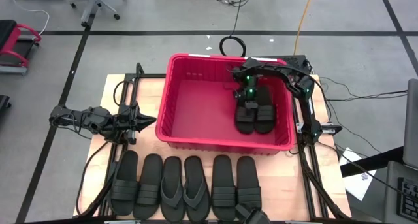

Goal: Pick and place slides into bin
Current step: Put the black slipper into the red bin, then adjust the red bin

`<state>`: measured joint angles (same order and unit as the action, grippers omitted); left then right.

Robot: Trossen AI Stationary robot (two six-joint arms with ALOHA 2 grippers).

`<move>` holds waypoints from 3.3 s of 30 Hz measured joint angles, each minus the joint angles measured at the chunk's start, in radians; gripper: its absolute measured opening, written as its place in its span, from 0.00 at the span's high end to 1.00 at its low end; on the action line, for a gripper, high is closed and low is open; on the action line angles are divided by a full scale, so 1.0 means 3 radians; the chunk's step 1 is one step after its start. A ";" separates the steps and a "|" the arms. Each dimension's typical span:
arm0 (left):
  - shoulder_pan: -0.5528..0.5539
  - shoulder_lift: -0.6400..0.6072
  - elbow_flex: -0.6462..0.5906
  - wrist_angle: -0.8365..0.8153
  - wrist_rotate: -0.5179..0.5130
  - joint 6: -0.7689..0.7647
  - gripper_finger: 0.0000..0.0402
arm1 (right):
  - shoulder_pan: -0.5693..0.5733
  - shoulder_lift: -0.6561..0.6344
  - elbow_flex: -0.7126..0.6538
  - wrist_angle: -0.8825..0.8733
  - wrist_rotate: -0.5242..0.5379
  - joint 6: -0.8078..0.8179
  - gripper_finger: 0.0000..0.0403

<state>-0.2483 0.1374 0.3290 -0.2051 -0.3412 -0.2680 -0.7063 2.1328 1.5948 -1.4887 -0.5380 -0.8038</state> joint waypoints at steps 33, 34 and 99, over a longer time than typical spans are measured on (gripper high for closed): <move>-0.0001 0.0000 0.0000 -0.0002 0.0000 0.0005 0.94 | -0.0027 -0.0537 -0.0001 0.0542 0.0466 0.0566 0.59; 0.0001 0.0000 0.0000 -0.0002 0.0000 0.0006 0.94 | -0.0023 -0.0604 -0.0001 0.0583 0.0461 0.0595 0.59; 0.0000 0.0000 0.0000 -0.0001 0.0001 0.0090 0.94 | -0.0921 -0.1411 -0.0299 0.1502 0.2583 0.0689 1.00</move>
<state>-0.2485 0.1373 0.3290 -0.2054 -0.3410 -0.2410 -0.9825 1.7095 1.5051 -1.0380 0.2369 -0.5970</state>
